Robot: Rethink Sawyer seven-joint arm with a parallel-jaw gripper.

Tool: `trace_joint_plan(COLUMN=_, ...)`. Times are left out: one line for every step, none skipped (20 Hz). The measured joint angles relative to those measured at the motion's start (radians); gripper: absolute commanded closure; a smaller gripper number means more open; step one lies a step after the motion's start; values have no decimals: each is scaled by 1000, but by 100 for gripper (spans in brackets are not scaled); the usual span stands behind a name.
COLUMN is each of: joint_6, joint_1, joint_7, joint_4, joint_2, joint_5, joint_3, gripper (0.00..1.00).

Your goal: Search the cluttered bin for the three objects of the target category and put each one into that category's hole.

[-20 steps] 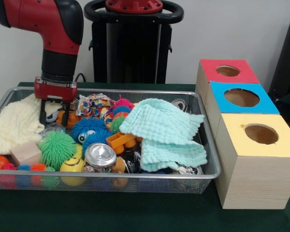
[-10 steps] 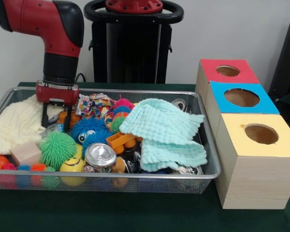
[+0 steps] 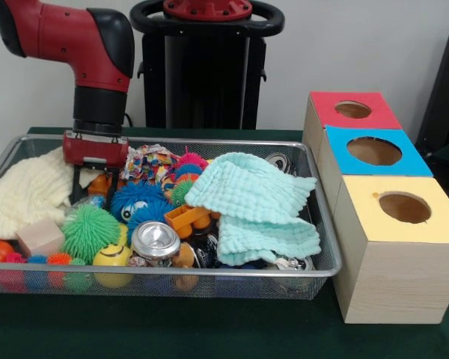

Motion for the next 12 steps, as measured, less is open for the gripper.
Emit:
trace_joint_plan(joint_6=0, joint_1=0, joint_7=0, joint_4=0, joint_2=0, joint_5=0, joint_3=0, gripper=0)
trace_joint_plan(joint_6=0, joint_1=0, joint_7=0, joint_4=0, joint_2=0, joint_5=0, joint_3=0, gripper=0)
trace_joint_plan(joint_6=0, joint_1=0, joint_7=0, joint_4=0, joint_2=0, joint_5=0, joint_3=0, gripper=0)
trace_joint_plan(joint_6=0, joint_1=0, joint_7=0, joint_4=0, joint_2=0, joint_5=0, joint_3=0, gripper=0)
trace_joint_plan(joint_6=0, joint_1=0, joint_7=0, joint_4=0, joint_2=0, joint_5=0, joint_3=0, gripper=0)
trace_joint_plan(joint_6=0, joint_1=0, joint_7=0, joint_4=0, joint_2=0, joint_5=0, joint_3=0, gripper=0)
trace_joint_plan(joint_6=0, joint_1=0, joint_7=0, joint_4=0, joint_2=0, joint_5=-3, joint_3=0, gripper=100)
trace_joint_plan(joint_6=0, joint_1=0, joint_7=0, joint_4=0, joint_2=0, joint_5=-3, joint_3=0, gripper=100)
trace_joint_plan(joint_6=0, joint_1=0, joint_7=0, joint_4=0, joint_2=0, joint_5=-3, joint_3=0, gripper=100)
trace_joint_plan(joint_6=-1, joint_1=-1, joint_7=0, joint_4=0, joint_2=0, joint_5=-6, joint_3=0, gripper=100)
trace_joint_plan(joint_6=-2, joint_1=-1, joint_7=0, joint_4=0, joint_2=0, joint_5=-8, joint_3=0, gripper=100)
trace_joint_plan(joint_6=-5, joint_1=-2, joint_7=0, joint_4=0, joint_2=0, joint_5=-12, joint_3=0, gripper=100)
